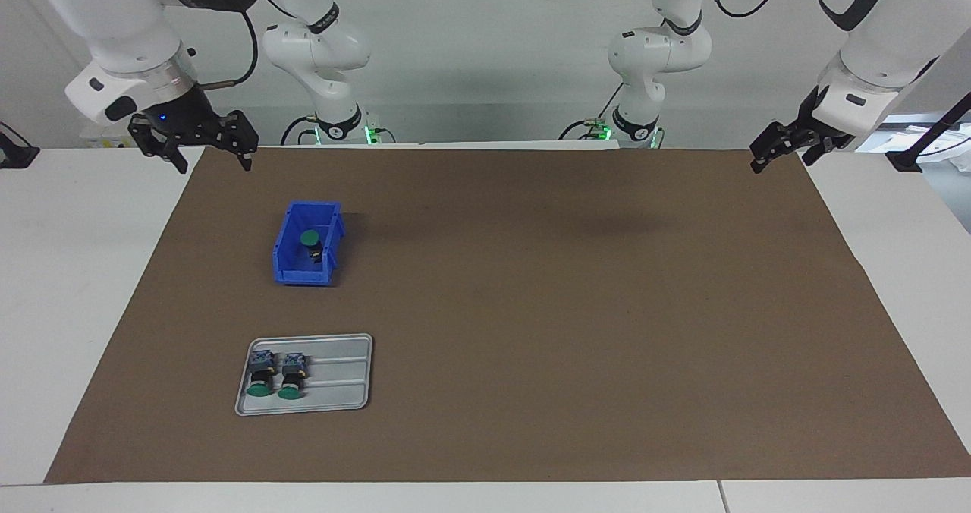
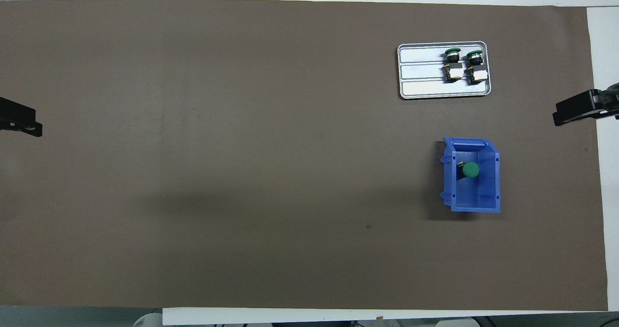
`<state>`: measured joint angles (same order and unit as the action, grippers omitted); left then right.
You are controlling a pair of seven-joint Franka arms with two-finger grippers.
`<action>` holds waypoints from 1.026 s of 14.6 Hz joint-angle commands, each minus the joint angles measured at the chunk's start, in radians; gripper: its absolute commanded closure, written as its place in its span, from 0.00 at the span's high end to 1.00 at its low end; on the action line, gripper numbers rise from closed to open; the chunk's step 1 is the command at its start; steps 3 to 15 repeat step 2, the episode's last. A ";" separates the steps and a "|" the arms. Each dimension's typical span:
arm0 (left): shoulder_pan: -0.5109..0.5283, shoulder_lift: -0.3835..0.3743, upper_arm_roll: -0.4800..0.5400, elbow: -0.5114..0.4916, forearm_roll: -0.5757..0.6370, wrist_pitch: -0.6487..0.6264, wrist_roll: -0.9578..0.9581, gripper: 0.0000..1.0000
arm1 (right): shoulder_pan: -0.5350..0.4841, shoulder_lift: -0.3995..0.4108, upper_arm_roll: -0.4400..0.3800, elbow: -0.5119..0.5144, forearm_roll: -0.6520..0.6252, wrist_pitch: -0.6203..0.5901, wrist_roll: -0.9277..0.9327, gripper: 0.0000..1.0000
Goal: Place and press button with both arms
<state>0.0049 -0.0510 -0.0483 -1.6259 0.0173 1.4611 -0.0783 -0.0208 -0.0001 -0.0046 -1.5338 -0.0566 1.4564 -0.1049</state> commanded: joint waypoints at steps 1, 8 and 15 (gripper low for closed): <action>-0.002 0.022 0.005 0.047 -0.007 -0.001 -0.005 1.00 | -0.004 0.009 0.000 0.015 -0.002 -0.013 0.002 1.00; 0.000 0.022 0.005 0.047 -0.007 0.002 -0.005 1.00 | -0.004 0.009 0.000 0.015 -0.002 -0.013 0.002 1.00; 0.000 0.022 0.005 0.047 -0.007 0.002 -0.005 1.00 | -0.004 0.009 0.000 0.015 -0.002 -0.013 0.002 1.00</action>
